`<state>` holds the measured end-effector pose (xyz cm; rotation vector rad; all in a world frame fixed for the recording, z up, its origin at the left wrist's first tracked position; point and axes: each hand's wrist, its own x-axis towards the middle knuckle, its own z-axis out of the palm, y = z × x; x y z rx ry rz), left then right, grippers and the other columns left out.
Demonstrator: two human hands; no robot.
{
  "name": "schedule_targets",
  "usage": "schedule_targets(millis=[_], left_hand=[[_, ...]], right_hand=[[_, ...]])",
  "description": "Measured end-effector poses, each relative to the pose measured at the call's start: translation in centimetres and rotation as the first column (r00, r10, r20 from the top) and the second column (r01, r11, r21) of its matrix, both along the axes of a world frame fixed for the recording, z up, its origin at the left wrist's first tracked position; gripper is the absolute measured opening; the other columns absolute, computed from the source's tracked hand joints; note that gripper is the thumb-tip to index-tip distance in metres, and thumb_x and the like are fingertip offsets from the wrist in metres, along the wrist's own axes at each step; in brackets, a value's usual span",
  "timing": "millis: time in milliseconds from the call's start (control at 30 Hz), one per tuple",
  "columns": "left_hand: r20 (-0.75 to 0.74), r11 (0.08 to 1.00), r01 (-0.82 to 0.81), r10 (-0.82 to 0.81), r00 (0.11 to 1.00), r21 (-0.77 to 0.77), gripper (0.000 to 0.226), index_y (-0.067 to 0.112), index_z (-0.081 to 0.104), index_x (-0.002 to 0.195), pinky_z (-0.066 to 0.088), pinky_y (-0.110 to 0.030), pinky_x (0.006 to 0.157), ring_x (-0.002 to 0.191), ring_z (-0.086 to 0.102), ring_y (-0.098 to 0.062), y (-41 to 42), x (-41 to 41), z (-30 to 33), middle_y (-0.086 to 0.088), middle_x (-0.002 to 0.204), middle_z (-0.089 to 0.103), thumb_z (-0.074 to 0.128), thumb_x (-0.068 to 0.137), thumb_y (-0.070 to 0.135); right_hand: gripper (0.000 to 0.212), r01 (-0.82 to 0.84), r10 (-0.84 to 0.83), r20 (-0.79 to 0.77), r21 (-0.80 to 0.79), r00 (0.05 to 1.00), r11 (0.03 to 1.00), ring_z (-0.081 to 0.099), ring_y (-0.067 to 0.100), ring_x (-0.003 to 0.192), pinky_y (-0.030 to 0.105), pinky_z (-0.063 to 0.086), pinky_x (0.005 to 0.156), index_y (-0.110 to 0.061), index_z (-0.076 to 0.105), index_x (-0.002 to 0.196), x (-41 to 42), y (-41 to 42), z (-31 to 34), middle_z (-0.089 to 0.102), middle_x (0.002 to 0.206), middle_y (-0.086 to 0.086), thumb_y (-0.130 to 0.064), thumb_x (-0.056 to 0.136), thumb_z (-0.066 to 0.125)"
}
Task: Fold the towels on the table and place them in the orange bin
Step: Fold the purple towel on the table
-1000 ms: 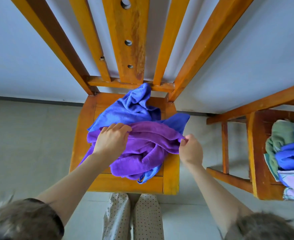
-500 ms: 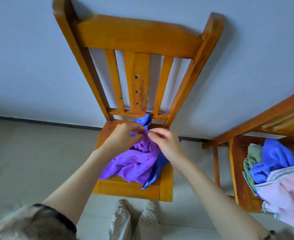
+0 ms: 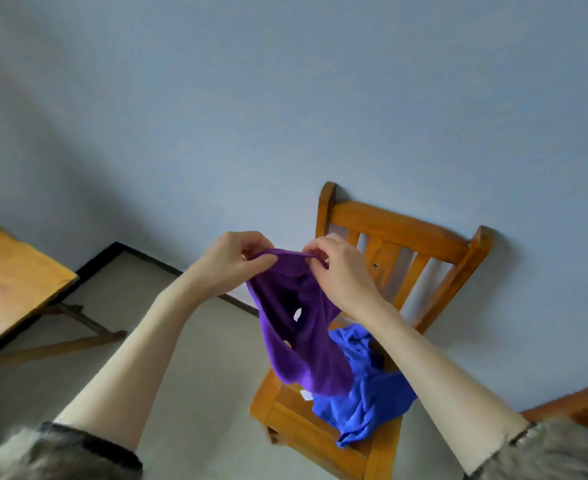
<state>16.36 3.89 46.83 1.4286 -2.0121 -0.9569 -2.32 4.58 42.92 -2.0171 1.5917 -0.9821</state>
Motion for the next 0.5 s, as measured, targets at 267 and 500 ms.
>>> schedule_targets(millis=[267, 500], left_hand=[[0.011, 0.914, -0.301, 0.316, 0.949, -0.272, 0.013, 0.028, 0.064, 0.081, 0.044, -0.023, 0.071, 0.071, 0.059, -0.007, 7.6, 16.7, 9.8, 0.011, 0.076, 0.065, 0.06, 0.088, 0.017], [-0.01, 0.734, -0.574, 0.613, 0.79, -0.364, 0.015, 0.028, 0.063, 0.078, 0.046, -0.033, 0.076, 0.074, 0.057, -0.02, 16.0, 32.8, 11.2, 0.001, 0.076, 0.065, 0.061, 0.087, 0.016]], right_hand=[[0.014, -0.156, 0.151, -0.056, -0.105, 0.987, 0.982, 0.054, 0.021, 0.087, 0.028, 0.04, 0.074, -0.008, 0.056, 0.101, 15.3, -0.2, 8.6, 0.059, 0.101, 0.004, -0.017, 0.094, 0.048], [0.039, -0.268, 0.258, -0.089, -0.129, 0.962, 0.955, 0.045, 0.023, 0.064, 0.032, 0.033, 0.058, -0.017, 0.041, 0.068, 31.3, 3.8, 10.5, 0.045, 0.06, -0.004, -0.045, 0.093, 0.05]])
